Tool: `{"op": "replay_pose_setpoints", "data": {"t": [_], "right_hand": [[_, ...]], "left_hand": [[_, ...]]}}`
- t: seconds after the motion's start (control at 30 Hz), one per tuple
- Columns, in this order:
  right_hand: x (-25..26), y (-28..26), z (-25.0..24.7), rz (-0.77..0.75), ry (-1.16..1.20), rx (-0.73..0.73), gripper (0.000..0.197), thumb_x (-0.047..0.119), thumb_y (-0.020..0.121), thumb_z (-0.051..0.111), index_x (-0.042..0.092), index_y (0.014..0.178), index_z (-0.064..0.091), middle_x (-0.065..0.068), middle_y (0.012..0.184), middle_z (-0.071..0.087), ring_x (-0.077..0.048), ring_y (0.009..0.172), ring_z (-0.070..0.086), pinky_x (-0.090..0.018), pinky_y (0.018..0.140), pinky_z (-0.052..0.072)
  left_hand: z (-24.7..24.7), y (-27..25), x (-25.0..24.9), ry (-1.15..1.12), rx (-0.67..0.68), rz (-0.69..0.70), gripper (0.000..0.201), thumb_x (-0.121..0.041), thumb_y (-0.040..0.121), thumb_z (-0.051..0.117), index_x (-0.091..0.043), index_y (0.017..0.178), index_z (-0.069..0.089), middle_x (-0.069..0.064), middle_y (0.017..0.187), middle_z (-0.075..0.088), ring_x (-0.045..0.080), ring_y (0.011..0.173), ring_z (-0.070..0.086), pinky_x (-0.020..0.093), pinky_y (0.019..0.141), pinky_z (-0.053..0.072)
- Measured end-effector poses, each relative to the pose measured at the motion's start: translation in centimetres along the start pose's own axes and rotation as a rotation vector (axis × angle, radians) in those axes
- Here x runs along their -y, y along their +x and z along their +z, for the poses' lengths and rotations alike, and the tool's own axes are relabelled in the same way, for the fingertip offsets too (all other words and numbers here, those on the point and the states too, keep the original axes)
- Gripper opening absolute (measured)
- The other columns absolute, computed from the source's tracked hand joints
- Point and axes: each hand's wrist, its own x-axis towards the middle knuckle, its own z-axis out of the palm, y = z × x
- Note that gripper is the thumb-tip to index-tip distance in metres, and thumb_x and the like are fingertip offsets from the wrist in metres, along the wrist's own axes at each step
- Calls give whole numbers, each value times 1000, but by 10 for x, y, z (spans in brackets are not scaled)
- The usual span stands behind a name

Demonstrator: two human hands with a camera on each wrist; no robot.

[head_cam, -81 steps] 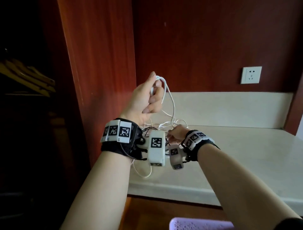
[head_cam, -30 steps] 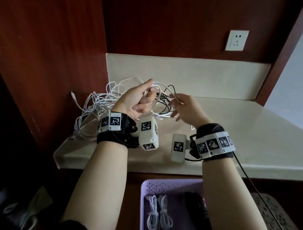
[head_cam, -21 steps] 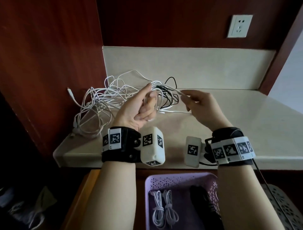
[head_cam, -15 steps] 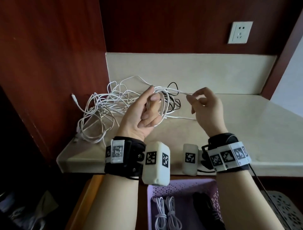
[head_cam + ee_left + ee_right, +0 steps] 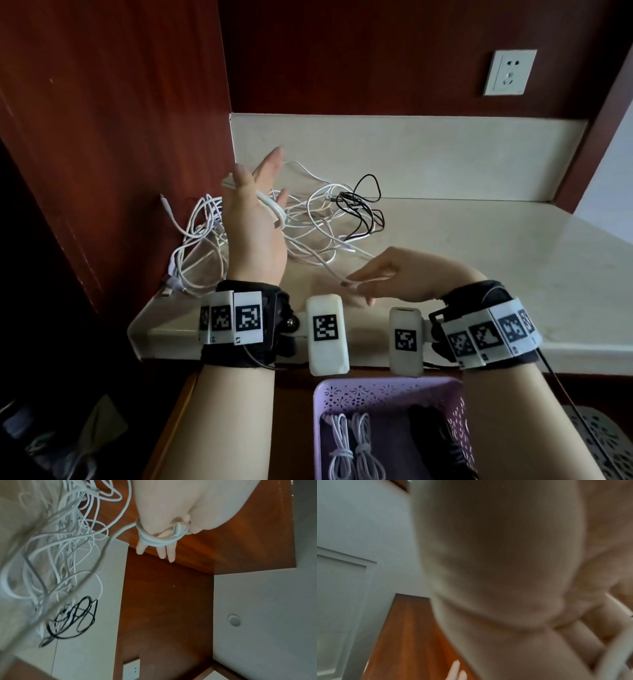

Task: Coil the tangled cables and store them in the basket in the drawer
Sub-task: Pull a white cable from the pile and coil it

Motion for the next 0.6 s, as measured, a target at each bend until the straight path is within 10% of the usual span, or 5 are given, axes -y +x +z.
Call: {"op": "replay_pose_setpoints", "data": {"t": [0.2, 0.33, 0.4, 0.6], "right_hand": [[18, -27, -19, -207, 237, -128, 11, 10, 88, 65, 14, 91, 74, 10, 52, 48, -7, 50, 40, -22, 49, 35], [24, -30, -26, -282, 370, -555, 6, 10, 82, 71, 15, 78, 73, 10, 54, 60, 3, 51, 48, -9, 53, 37], [20, -24, -28, -287, 431, -805, 13, 13, 78, 75, 23, 71, 71, 7, 62, 67, 0, 61, 55, -15, 62, 44], [15, -20, -30, -261, 405, -1139, 19, 23, 80, 75, 21, 66, 62, 6, 47, 41, -8, 47, 28, -21, 48, 24]], "left_hand": [[-2, 7, 15, 270, -187, 122, 14, -24, 105, 30, -19, 94, 38, -2, 117, 58, -1, 109, 53, 23, 96, 34], [2, -3, 27, 665, 117, 41, 13, -25, 104, 30, -12, 102, 31, -3, 106, 51, 2, 75, 64, 29, 59, 56], [6, -11, 28, 803, 294, -80, 14, -22, 104, 31, -10, 98, 29, 7, 102, 63, 8, 40, 57, 21, 34, 40], [17, -29, 21, 854, 622, -345, 44, -39, 104, 24, -4, 92, 49, 2, 39, 46, 12, 24, 21, 14, 33, 16]]}}
